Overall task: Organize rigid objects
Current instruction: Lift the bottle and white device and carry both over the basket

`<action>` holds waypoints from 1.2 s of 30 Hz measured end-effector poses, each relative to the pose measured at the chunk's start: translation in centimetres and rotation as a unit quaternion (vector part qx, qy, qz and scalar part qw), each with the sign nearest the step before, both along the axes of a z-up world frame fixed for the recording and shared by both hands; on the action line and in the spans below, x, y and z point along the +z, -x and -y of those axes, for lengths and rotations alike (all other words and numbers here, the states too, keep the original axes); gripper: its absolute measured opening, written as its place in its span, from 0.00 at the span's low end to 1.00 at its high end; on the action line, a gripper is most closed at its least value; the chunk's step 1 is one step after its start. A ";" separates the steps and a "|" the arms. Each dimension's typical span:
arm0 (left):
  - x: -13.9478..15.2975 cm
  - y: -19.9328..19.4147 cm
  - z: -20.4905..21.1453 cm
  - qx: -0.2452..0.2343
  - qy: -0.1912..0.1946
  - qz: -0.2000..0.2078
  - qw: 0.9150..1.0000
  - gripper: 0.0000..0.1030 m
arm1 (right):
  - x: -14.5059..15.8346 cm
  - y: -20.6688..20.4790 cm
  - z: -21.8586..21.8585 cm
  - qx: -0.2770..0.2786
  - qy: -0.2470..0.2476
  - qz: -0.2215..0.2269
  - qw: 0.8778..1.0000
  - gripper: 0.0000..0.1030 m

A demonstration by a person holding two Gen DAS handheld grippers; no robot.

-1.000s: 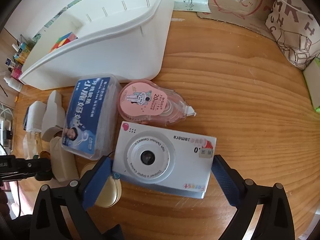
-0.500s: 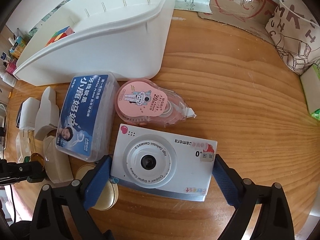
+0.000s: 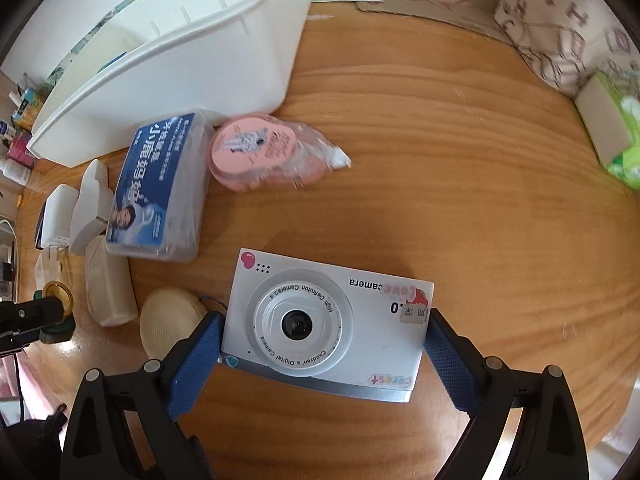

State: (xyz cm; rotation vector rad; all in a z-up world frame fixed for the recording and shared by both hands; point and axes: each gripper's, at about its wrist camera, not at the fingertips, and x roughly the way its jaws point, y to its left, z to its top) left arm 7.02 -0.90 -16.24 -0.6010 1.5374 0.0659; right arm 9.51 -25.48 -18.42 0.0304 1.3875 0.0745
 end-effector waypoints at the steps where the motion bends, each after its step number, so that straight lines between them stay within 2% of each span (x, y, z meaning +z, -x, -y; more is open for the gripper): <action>1: 0.2 0.2 -0.1 -0.001 -0.001 0.004 1.000 0.49 | 0.0 0.5 0.3 -0.008 -0.004 0.000 1.000 0.94; 12: 3.0 1.6 -2.1 -0.009 -0.017 0.043 0.999 0.49 | 0.5 5.6 3.1 -0.076 -0.051 0.027 0.995 0.94; 19: 5.2 1.6 -3.0 -0.018 -0.031 0.070 0.997 0.49 | 2.6 8.4 4.0 -0.092 -0.067 0.067 0.991 0.94; 20: 5.7 1.5 -3.1 -0.018 -0.033 0.076 0.996 0.49 | 3.6 9.0 5.3 -0.092 -0.072 0.075 0.990 0.94; 24: 7.5 1.3 -3.7 -0.018 -0.041 0.099 0.994 0.49 | 5.5 9.6 5.5 -0.091 -0.077 0.112 0.987 0.94; 36: 12.5 -1.2 -5.3 -0.013 -0.071 0.169 0.983 0.49 | 10.4 6.2 3.7 -0.063 -0.102 0.211 0.970 0.94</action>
